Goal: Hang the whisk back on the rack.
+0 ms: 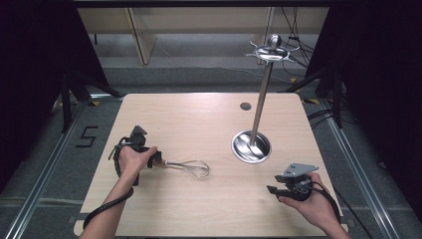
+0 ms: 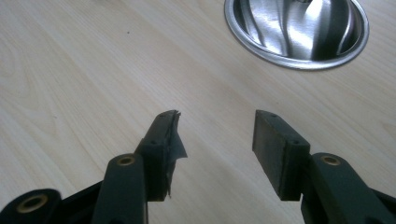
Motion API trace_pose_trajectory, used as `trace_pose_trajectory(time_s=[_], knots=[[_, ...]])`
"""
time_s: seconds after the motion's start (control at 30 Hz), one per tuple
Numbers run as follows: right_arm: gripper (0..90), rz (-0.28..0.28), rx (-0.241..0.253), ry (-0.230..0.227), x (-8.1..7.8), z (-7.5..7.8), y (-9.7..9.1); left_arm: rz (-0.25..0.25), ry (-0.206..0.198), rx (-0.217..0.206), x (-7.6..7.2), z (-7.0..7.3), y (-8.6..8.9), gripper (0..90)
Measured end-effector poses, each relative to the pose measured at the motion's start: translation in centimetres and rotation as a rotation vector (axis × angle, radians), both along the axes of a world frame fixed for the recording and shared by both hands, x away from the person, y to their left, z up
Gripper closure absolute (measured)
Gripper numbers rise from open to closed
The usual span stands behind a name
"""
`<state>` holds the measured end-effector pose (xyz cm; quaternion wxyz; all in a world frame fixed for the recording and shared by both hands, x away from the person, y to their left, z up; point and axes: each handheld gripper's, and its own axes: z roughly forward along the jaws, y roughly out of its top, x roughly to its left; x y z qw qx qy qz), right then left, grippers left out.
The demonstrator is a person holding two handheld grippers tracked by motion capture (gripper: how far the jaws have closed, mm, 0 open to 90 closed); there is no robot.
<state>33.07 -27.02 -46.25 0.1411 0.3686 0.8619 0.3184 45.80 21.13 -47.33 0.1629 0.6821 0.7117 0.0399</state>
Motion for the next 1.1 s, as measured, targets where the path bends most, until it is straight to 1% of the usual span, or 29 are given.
trace_pose_trajectory(time_s=[0.03, 0.07, 0.1, 0.13, 0.17, 0.2, 0.23, 0.27, 0.3, 0.33, 0.37, 0.4, 0.43, 0.47, 0.5, 0.57, 0.63, 0.67, 0.7, 0.73, 0.77, 0.83, 0.87, 0.9, 0.93, 1.0, 1.03, 1.07, 1.1], knots=[[51.0, -0.006, 0.008, -0.008, -0.1, -0.1, 0.2, 0.024, 0.0, -0.01, 0.1, -0.1, -0.2, 19.7], [50.9, -0.002, 0.016, -0.028, 0.0, -0.3, 0.3, -0.005, 0.03, -0.01, 0.2, 0.0, 0.1, 19.4], [50.8, 0.013, -0.006, 0.004, -0.1, -0.1, 0.2, 0.044, 0.002, -0.025, 0.3, -0.1, -0.3, 19.1], [50.7, 0.016, -0.009, 0.009, -0.1, -0.1, 0.2, 0.059, -0.005, -0.022, 0.4, -0.2, -0.5, 18.5], [50.6, 0.014, -0.007, 0.012, -0.2, -0.1, 0.2, 0.055, 0.007, -0.019, 0.5, -0.1, -0.4, 17.8], [50.5, 0.017, -0.01, 0.013, -0.2, -0.1, 0.1, 0.017, 0.04, -0.008, 0.5, 0.0, -0.1, 16.9], [50.4, 0.018, -0.011, 0.015, -0.1, -0.2, 0.1, 0.022, 0.041, -0.015, 0.6, 0.0, 0.0, 16.1], [50.3, 0.018, -0.002, -0.011, 0.0, -0.5, 0.1, 0.026, 0.049, -0.02, 0.7, -0.1, 0.1, 15.9], [50.2, 0.0, 0.007, 0.003, -0.1, -0.6, 0.1, 0.038, 0.05, -0.03, 0.8, -0.1, 0.1, 15.8], [50.0, 0.003, -0.001, 0.017, -0.1, -0.7, 0.0, 0.058, 0.044, -0.043, 1.0, -0.1, 0.0, 15.8], [50.0, 0.004, -0.004, 0.018, -0.1, -0.8, 0.0, 0.056, 0.053, -0.043, 1.2, -0.1, 0.1, 15.7], [49.9, -0.001, -0.014, 0.049, -0.2, -0.7, -0.1, 0.055, 0.055, -0.042, 1.4, -0.1, 0.1, 15.8], [49.8, -0.005, -0.018, 0.06, -0.2, -0.7, -0.1, 0.062, 0.058, -0.047, 1.7, -0.1, 0.0, 16.0], [49.7, -0.012, -0.017, 0.063, -0.2, -0.7, -0.1, 0.054, 0.065, -0.045, 1.8, -0.2, -0.1, 17.1], [49.6, -0.015, -0.018, 0.063, -0.2, -0.7, -0.1, 0.052, 0.079, -0.042, 2.0, -0.3, -0.3, 17.5], [49.6, -0.016, -0.027, 0.068, -0.3, -0.6, 0.0, 0.058, 0.085, -0.042, 2.2, -0.6, -0.3, 17.9], [49.6, -0.008, -0.019, 0.042, -0.1, -0.9, 0.1, 0.062, 0.104, -0.052, 2.4, -1.0, -0.4, 17.0], [49.6, -0.028, 0.006, 0.075, -0.2, -0.9, 0.4, 0.065, 0.103, -0.052, 2.5, -1.1, -0.3, 17.9], [49.6, -0.013, -0.03, 0.079, -0.1, -0.9, 0.2, 0.068, 0.1, -0.048, 2.7, -1.0, -0.3, 18.3], [49.6, -0.009, -0.032, 0.084, -0.1, -0.9, 0.2, 0.076, 0.094, -0.046, 2.8, -0.8, -0.4, 19.6], [49.6, -0.009, -0.026, 0.088, -0.1, -0.9, 0.3, 0.067, 0.097, -0.044, 2.8, -0.7, -0.4, 19.8], [49.6, -0.01, -0.024, 0.086, -0.1, -0.9, 0.2, 0.06, 0.076, -0.033, 2.8, -0.2, -0.8, 19.9], [49.6, -0.016, -0.01, 0.081, -0.1, -1.0, 0.2, 0.054, 0.073, -0.031, 2.8, 0.0, -0.9, 19.8], [49.6, -0.022, -0.005, 0.092, -0.2, -1.0, 0.1, 0.055, 0.062, -0.036, 2.8, 0.3, -1.1, 19.9], [49.6, -0.019, -0.013, 0.078, -0.1, -1.1, 0.1, 0.06, 0.056, -0.038, 2.8, 0.4, -1.2, 19.9], [49.6, -0.017, -0.021, 0.099, -0.1, -0.9, 0.0, 0.07, 0.048, -0.064, 2.9, 0.7, -1.3, 19.8], [49.6, -0.024, -0.019, 0.106, -0.1, -0.9, 0.1, 0.095, 0.044, -0.08, 3.1, 0.8, -1.3, 19.8], [49.5, -0.03, 0.012, 0.091, -0.1, -1.2, 0.2, 0.116, 0.039, -0.095, 3.2, 0.8, -1.3, 19.7], [49.4, -0.029, 0.001, 0.086, -0.2, -1.2, 0.3, 0.136, 0.037, -0.104, 3.4, 0.9, -1.2, 19.5]])
